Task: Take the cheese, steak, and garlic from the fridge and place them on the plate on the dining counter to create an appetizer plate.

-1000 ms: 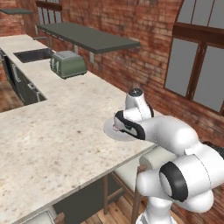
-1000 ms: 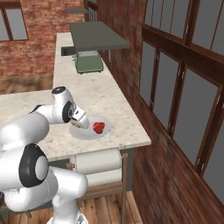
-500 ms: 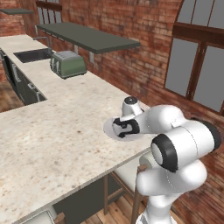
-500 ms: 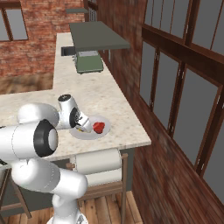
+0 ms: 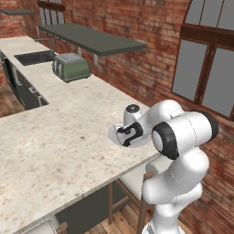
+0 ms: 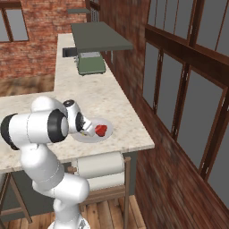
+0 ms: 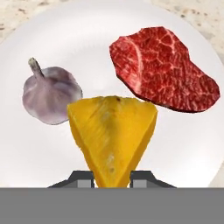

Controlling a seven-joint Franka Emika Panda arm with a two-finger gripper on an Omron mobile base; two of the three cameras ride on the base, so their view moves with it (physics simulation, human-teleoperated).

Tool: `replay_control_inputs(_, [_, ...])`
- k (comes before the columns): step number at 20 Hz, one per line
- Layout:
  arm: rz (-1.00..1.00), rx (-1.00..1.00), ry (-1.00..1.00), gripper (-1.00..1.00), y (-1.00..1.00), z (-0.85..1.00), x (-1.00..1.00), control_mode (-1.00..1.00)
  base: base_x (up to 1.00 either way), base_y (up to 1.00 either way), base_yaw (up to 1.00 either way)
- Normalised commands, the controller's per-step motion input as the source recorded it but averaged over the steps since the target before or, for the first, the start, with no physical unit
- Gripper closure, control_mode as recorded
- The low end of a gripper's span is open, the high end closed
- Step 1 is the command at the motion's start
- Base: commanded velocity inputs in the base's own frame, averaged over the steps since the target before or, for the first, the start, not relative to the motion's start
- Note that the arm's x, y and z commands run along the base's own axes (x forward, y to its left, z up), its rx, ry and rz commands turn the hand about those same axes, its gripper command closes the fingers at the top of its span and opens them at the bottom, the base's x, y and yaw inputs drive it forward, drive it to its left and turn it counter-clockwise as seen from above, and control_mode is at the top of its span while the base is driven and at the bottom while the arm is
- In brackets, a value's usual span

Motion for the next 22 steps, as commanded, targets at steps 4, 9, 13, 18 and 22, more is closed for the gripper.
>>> replay_control_inputs(4, [-0.04, 0.0, 0.0, -1.0, 0.0, 0.12, -0.05, -1.0, 0.0, 0.0, 0.0])
replay_control_inputs(9, [-0.02, 0.0, -0.03, -1.0, 0.0, 0.05, 0.01, -1.0, 0.0, 0.0, 0.0])
replay_control_inputs(13, [0.0, 0.0, -0.01, -1.0, -0.04, 0.59, -0.23, -1.0, 0.0, 0.0, 0.0])
replay_control_inputs(18, [0.02, -0.01, -0.11, -1.0, 0.0, 1.0, -0.95, -1.0, 0.0, 0.0, 0.0])
replay_control_inputs(22, [0.03, -0.01, -0.11, -1.0, 0.0, 1.0, -1.0, -1.0, 0.0, 0.0, 0.0])
